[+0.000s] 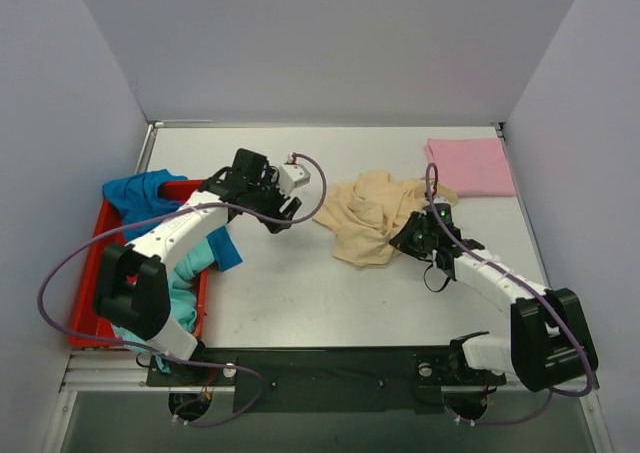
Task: Fold and stack the t-shirts
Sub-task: Flatten out the tshirt
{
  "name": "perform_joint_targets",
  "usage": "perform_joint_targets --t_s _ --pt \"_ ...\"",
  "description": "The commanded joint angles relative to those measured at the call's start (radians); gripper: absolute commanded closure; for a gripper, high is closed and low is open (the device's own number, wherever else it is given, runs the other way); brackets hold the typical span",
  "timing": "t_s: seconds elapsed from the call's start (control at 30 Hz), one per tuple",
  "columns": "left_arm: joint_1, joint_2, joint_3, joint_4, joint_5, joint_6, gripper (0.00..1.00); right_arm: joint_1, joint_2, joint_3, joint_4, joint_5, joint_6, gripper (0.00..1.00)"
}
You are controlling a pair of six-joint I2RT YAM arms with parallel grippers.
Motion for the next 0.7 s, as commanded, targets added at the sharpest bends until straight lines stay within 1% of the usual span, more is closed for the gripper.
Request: perform_joint_targets --t_s 0.0,0.03,0.1,0.13,0.17,0.2,0.23,0.33,0.5,0.6,0.67 --pt "-0.116 0.091 -0.003 0.157 -0.173 0.215 0.24 -0.011 -0.172 0.090 -0.158 0.052 -0.110 1.00" --pt "-0.158 0.114 -0.017 0.187 -0.221 0.256 0.24 -0.017 -0.219 0.102 -0.174 0.052 -0.136 1.00" --pt "-0.201 0.138 -0.057 0.356 -0.235 0.458 0.23 -0.019 -0.274 0.125 -0.215 0.020 -0.176 1.00" --pt "-0.209 0.148 -0.095 0.395 -0.223 0.505 0.22 -0.019 -0.288 0.133 -0.238 0.006 -0.184 1.00" --pt "-0.222 0.151 -0.112 0.469 -0.184 0.604 0.22 -0.019 -0.296 0.156 -0.242 -0.009 -0.193 1.00" --pt "-0.226 0.161 -0.140 0.497 -0.159 0.643 0.21 -0.019 -0.301 0.164 -0.293 -0.017 -0.196 1.00" --pt "-0.232 0.174 -0.138 0.517 -0.134 0.701 0.21 -0.019 -0.302 0.177 -0.306 -0.022 -0.204 1.00" --pt "-0.241 0.279 -0.024 0.437 -0.110 0.696 0.22 -0.019 -0.302 0.179 -0.303 -0.025 -0.208 1.00" --pt "-0.250 0.336 0.021 0.422 -0.041 0.660 0.22 -0.033 -0.284 0.194 -0.301 -0.031 -0.218 1.00" --pt "-0.261 0.384 0.055 0.434 -0.063 0.623 0.23 -0.040 -0.273 0.202 -0.298 -0.031 -0.216 1.00" --pt "-0.262 0.416 0.078 0.431 -0.076 0.604 0.26 -0.048 -0.267 0.210 -0.298 -0.031 -0.215 1.00"
